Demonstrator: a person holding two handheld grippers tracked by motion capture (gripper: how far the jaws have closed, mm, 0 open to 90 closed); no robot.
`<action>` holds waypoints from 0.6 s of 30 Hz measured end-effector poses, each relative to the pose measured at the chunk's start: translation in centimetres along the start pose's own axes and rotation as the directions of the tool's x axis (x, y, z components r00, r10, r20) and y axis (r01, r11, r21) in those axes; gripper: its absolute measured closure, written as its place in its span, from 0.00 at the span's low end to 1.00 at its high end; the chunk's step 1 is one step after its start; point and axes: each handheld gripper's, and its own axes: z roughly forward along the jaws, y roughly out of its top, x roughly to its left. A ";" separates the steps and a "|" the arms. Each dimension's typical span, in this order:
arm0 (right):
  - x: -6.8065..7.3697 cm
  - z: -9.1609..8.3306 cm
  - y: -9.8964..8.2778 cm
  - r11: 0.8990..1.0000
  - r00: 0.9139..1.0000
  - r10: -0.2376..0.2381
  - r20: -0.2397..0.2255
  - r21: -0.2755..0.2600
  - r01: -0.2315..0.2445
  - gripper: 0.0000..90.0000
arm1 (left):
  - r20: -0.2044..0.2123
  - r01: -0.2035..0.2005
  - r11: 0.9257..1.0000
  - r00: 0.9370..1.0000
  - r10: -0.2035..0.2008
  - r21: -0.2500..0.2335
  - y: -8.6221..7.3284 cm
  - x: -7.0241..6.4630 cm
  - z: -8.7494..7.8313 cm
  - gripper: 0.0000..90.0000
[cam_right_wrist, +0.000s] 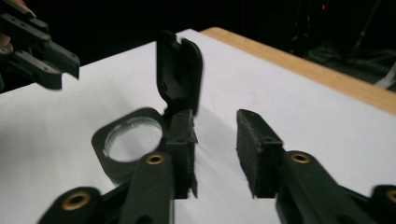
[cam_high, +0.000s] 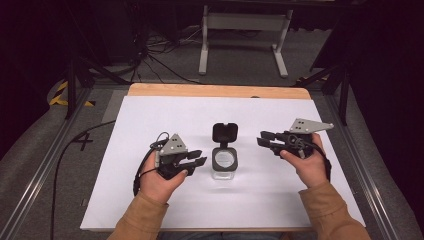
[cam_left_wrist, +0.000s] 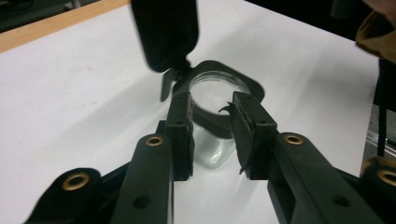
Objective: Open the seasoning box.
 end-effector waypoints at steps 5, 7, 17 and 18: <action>-2.4 -2.5 -0.8 0.998 0.996 0.065 0.059 -0.014 -0.064 0.64 | -0.044 0.027 0.999 0.999 -0.025 0.046 -0.7 2.0 -1.3 0.72; -2.7 -2.8 -0.9 0.998 0.995 0.063 0.073 -0.013 -0.063 0.63 | -0.045 0.036 0.998 0.998 -0.034 0.046 -0.9 2.7 -1.6 0.71; -5.7 -4.7 -3.2 0.992 0.974 0.119 0.191 0.029 -0.127 0.57 | -0.134 0.098 0.994 0.987 -0.090 0.051 -3.1 6.6 -2.9 0.55; -6.1 -4.7 -3.6 0.991 0.972 0.119 0.204 0.038 -0.129 0.57 | -0.154 0.101 0.994 0.984 -0.093 0.045 -3.3 7.1 -3.0 0.55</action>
